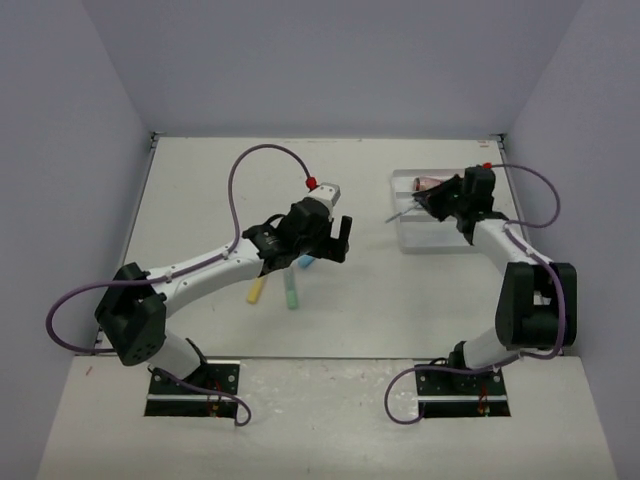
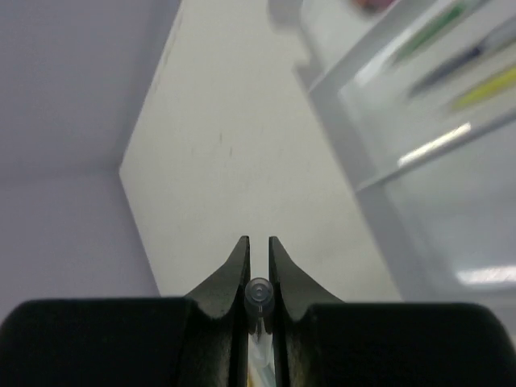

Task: Sort the stationery into containers
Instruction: Place the pen in the storage box, then pick up the stationery from the center of the board.

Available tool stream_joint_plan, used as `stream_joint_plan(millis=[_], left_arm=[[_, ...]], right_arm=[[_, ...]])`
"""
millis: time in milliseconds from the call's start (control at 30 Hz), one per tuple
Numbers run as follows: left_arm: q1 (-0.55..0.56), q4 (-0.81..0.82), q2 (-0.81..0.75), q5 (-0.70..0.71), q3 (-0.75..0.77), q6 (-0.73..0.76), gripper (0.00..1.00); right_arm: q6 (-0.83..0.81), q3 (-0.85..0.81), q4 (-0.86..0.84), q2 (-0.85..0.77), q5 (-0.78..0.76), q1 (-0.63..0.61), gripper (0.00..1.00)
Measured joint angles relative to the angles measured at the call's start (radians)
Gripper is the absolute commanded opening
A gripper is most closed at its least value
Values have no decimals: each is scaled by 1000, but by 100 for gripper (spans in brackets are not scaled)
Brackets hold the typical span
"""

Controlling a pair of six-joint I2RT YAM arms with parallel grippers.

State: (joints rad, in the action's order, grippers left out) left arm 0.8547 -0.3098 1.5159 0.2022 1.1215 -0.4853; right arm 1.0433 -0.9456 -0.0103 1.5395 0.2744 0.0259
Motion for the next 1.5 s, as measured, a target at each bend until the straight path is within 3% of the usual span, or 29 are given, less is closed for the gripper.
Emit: stream_joint_plan(millis=[100,200,367,433,500,633,767,933,1233,1300,1433,1467,1500], left_arm=[[-2,-124,-3,77,72,40,100],[-2,-215,2,143,145,76,100],[-2,-294,46,220,222,136,100],[-2,-299,62,227,223,171,100],[-4,-293,76,225,223,210,100],[-27,-248,110,181,227,293,100],[-117,-186,212,50,273,357,100],[-188,-165,353,-77,310,430,98],[-177,-202,516,-213,348,507,67],[-177,-200,534,-221,343,505,53],[-177,-177,546,-229,333,498,10],[-177,-172,547,-230,333,498,2],[-177,-168,547,-231,333,496,0]], right_arm=[[48,-157,96,117,-118,99,0],[89,-277,197,210,-221,122,3],[113,-422,329,332,-294,128,23],[116,-448,358,362,-306,134,48],[117,-454,380,378,-312,139,60],[114,-454,425,386,-311,142,64],[59,-454,435,374,-304,132,65],[-57,-451,451,286,-305,53,65],[-263,-326,399,-55,-261,-218,65],[-281,-293,388,-98,-249,-229,65],[-299,-205,355,-158,-223,-230,64],[-301,-170,345,-178,-211,-230,64],[-302,-134,336,-199,-197,-230,63]])
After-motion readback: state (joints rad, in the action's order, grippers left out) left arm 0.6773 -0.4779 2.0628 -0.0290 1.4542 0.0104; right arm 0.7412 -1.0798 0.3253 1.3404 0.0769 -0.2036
